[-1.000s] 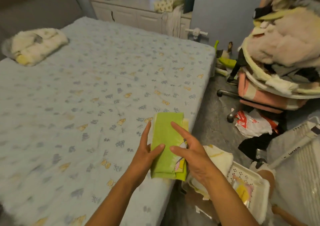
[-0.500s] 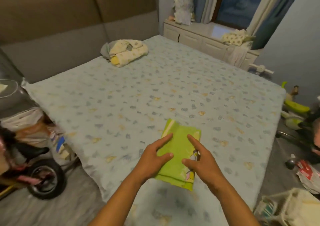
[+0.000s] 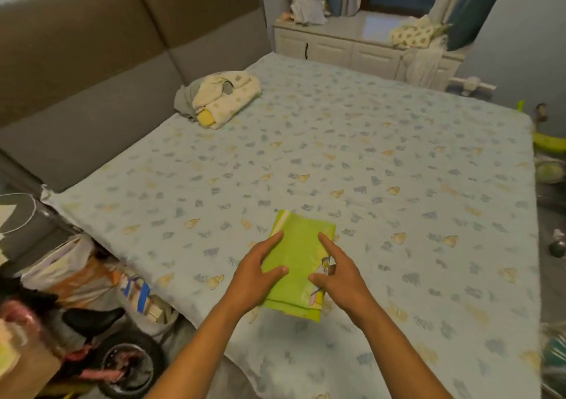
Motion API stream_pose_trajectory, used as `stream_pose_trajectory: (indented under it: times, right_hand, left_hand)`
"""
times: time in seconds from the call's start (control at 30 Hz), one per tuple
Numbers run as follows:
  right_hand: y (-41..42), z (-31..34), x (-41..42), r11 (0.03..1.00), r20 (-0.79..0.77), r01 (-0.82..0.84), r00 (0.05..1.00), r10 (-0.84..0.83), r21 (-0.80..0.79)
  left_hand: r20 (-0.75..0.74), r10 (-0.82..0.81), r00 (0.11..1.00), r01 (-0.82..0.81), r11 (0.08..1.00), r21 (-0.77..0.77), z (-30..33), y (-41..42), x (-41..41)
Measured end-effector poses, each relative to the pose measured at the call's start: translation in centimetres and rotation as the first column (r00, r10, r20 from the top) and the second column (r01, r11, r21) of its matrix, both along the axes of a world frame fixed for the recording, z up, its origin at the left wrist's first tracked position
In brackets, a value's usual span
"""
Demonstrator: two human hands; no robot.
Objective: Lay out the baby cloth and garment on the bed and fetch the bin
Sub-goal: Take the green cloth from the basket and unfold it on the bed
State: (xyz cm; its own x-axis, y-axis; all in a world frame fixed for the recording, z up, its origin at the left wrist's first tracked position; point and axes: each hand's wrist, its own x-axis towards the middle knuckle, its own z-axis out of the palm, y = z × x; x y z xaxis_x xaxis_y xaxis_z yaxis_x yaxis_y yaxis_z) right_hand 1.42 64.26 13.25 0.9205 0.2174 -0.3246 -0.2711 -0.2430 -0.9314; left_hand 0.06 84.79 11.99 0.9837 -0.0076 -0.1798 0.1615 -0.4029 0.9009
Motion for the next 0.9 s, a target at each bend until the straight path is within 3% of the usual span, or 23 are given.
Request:
stream_pose_trajectory:
  times: [0.27, 0.4, 0.67, 0.8, 0.9]
  right_hand:
    - [7.1, -6.9, 7.1, 0.993, -0.076, 0.115, 0.990, -0.116, -0.025]
    - [9.9, -10.8, 9.6, 0.979, -0.120, 0.170, 0.976, -0.183, -0.109]
    - [14.7, -21.7, 14.4, 0.871, -0.435, 0.490, 0.794, -0.425, 0.042]
    - [17.0, -27.3, 17.0, 0.830, -0.511, 0.557, 0.718, -0.473, 0.014]
    - [18.1, -30.9, 18.5, 0.811, -0.558, 0.585, 0.674, -0.483, 0.006]
  left_hand:
    - [-0.035, -0.092, 0.995, 0.096, 0.988, 0.121, -6.0, 6.9, 10.4]
    - [-0.019, -0.242, 0.970, 0.240, 0.941, 0.239, -9.4, 8.3, 15.5]
    - [-0.041, -0.625, 0.779, 0.569, 0.679, 0.464, -22.7, 7.9, 29.5]
    - [-0.072, -0.745, 0.663, 0.671, 0.549, 0.498, -29.5, 7.6, 33.7]
    - [-0.039, -0.793, 0.607, 0.707, 0.517, 0.483, -33.3, 7.4, 35.5]
